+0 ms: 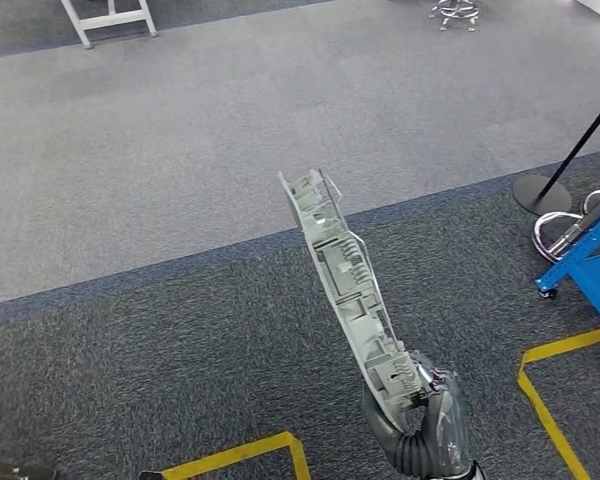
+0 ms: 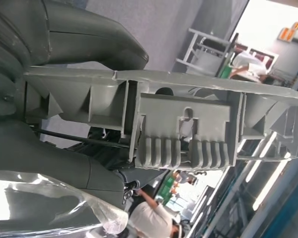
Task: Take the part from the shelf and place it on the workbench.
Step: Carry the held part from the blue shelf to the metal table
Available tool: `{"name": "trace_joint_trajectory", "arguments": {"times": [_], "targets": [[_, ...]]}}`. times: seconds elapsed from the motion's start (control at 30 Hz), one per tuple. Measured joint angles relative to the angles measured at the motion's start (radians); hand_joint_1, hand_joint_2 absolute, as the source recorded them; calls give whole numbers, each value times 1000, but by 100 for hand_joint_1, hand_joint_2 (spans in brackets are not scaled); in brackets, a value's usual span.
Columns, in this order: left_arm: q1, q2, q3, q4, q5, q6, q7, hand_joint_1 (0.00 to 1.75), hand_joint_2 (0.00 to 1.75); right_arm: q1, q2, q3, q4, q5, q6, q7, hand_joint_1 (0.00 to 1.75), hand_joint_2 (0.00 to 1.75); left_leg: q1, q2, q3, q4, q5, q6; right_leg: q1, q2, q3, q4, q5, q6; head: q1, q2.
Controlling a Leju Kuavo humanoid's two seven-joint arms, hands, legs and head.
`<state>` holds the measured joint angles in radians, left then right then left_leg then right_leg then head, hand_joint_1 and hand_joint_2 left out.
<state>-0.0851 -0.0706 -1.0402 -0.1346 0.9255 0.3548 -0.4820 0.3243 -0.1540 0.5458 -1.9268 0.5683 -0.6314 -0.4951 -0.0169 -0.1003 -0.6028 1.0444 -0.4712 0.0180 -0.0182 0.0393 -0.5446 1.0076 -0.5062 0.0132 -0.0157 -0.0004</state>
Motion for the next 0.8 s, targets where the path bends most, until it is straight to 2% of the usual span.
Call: {"name": "trace_joint_trajectory", "arguments": {"times": [0.03,0.07,0.1,0.13,0.17,0.2,0.23,0.27,0.3,0.33,0.37,0.4,0.43,0.47,0.5,0.53,0.6,0.63,0.67,0.7,0.73,0.77,0.8], "targets": [[-2,-1,-3,0,-2,0,0,0,175,1,-1,1,0,14,-3,5,175,175,0,25,-17,38,-23,-6,-2,-14,3,-3,1,-3,-2,0],[-5,-2,-7,0,-4,1,1,0,175,2,-3,3,0,29,-8,12,175,175,2,54,-42,95,-54,-13,-1,-28,5,-4,0,-5,-4,0],[-8,-3,-9,0,-6,1,1,0,175,3,-5,5,0,42,-12,20,175,175,6,74,-74,164,-86,-19,0,-43,5,-4,-1,-7,-6,0],[-10,-4,-12,0,-7,1,1,0,175,4,-8,7,0,53,-16,27,175,175,10,83,-102,222,-109,-23,1,-57,6,-3,-3,-7,-6,0],[-11,-6,-14,0,-7,2,3,0,175,4,-11,10,0,61,-18,34,175,175,14,88,-117,255,-114,-26,1,-71,6,-3,-4,-7,-6,0],[-11,-7,-15,0,-7,2,4,0,175,4,-14,12,0,66,-21,40,175,175,17,90,-114,249,-100,-28,1,-83,7,-3,-5,-6,-6,0],[-10,-7,-17,0,-8,2,5,0,175,4,-16,15,0,70,-23,44,175,175,19,95,-90,202,-70,-28,1,-95,9,-3,-7,-4,-6,0],[-11,-7,-18,0,-8,3,6,0,175,4,-18,17,0,73,-26,48,175,175,20,109,-53,130,-35,-26,1,-106,13,-3,-9,-2,-6,0],[-13,-7,-19,0,-8,3,7,0,175,3,-20,19,0,76,-29,50,175,175,15,130,-17,61,-11,-23,3,-117,16,-3,-12,1,-6,0],[-15,-7,-20,0,-8,3,7,0,175,3,-22,21,0,79,-32,51,175,175,10,147,8,9,3,-17,4,-126,17,-3,-14,6,-6,0],[-17,-7,-21,0,-8,4,7,0,175,1,-23,22,0,82,-35,52,175,175,5,158,21,-18,6,-11,5,-135,18,-4,-15,10,-5,0],[-19,-7,-21,0,-9,4,8,0,175,0,-25,24,0,84,-37,54,175,175,-1,158,20,-23,2,-4,6,-144,20,-5,-16,15,-5,0],[-19,-7,-22,0,-9,4,9,0,175,-3,-26,26,0,87,-38,56,175,175,-2,147,20,-27,5,3,5,-152,23,-7,-17,21,-5,0],[-18,-7,-22,0,-9,4,10,0,175,-5,-28,28,0,90,-38,59,175,175,-2,137,22,-33,7,9,2,-150,24,-6,-22,27,-4,0],[-18,-7,-24,0,-10,4,11,0,175,-6,-30,30,0,94,-38,62,175,175,0,127,25,-38,11,17,0,-133,20,6,-33,32,-3,0],[-19,-8,-26,0,-11,4,12,0,175,-7,-33,31,0,98,-39,64,175,175,3,117,28,-44,14,24,-1,-108,6,39,-54,34,-1,0],[-25,-10,-32,0,-12,4,12,0,175,-7,-39,35,0,109,-41,66,175,175,4,96,29,-46,16,33,-2,-55,-57,164,-116,33,5,0],[-26,-11,-34,0,-13,3,12,0,175,-7,-41,36,0,115,-41,67,175,175,3,85,28,-46,16,34,-1,-46,-92,230,-140,33,7,0],[-27,-12,-35,0,-13,2,12,0,175,-7,-44,38,0,120,-41,69,175,175,2,73,29,-46,15,35,0,-42,-117,274,-149,33,7,0],[-27,-13,-36,0,-13,1,12,0,175,-8,-47,39,0,125,-41,71,175,175,1,60,30,-45,15,35,1,-40,-125,279,-136,32,7,0],[-27,-13,-36,0,-13,0,13,0,175,-8,-50,41,0,131,-40,74,175,175,1,46,31,-44,15,35,1,-38,-113,245,-105,31,7,0],[-27,-13,-37,0,-13,-1,13,0,175,-10,-53,44,0,137,-39,76,175,175,2,31,32,-41,14,33,0,-28,-86,179,-62,29,7,0],[-28,-14,-37,0,-13,-2,13,0,175,-12,-56,46,0,142,-37,78,175,175,1,18,32,-38,12,30,-2,-6,-55,110,-31,27,7,0]]}}
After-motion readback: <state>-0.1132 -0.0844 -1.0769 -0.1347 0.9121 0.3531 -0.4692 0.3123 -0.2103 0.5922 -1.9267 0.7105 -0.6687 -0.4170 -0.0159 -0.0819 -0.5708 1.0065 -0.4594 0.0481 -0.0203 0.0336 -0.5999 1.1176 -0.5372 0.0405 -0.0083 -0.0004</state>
